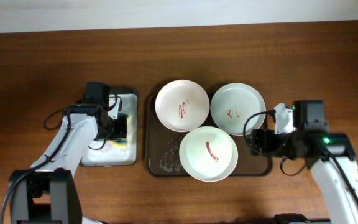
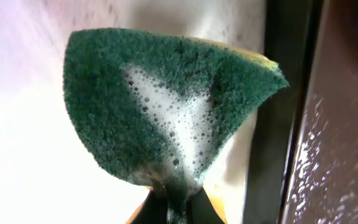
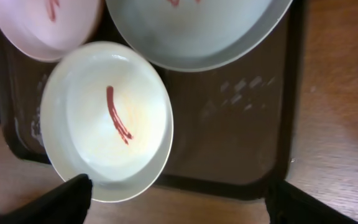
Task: Clean dirty plates on tray and stack at the side
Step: 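Move right gripper to the cream plate rim and grip it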
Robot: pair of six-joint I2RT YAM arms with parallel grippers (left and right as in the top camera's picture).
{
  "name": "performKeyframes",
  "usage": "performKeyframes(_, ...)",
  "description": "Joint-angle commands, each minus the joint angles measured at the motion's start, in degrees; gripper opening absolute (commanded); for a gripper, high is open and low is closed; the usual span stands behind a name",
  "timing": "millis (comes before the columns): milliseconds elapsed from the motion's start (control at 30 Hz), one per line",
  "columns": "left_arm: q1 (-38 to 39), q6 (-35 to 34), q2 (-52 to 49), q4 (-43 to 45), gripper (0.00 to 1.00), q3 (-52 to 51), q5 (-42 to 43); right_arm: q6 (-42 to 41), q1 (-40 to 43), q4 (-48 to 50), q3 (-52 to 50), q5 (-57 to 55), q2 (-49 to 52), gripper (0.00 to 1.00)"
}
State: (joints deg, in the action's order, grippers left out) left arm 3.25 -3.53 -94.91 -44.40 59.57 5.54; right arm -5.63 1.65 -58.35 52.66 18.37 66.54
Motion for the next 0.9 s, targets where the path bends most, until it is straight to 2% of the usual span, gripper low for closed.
performKeyframes(0, -0.31, -3.32, 0.87, -0.2, 0.03, 0.22, -0.17, 0.28, -0.52, -0.13, 1.14, 2.27, 6.12, 0.83)
performKeyframes(233, -0.26, -3.32, 0.87, -0.79, 0.04, 0.2, -0.17, 2.25, -3.04, 1.86, 1.14, 4.09, 18.6, 0.62)
performKeyframes(400, -0.26, -3.32, 0.87, -1.88, 0.05, 0.2, -0.17, 2.14, -6.29, 5.09, 1.14, 4.13, 23.12, 0.51)
performKeyframes(767, -0.26, -3.32, 0.87, -3.89, 0.06, 0.2, -0.17, -3.32, -8.55, 8.74, 0.92, 0.7, 27.17, 0.43)
performKeyframes(867, -0.26, -3.32, 0.87, -3.91, 0.06, 0.2, -0.17, -3.32, -8.57, 9.11, 0.9, 0.7, 27.8, 0.33)
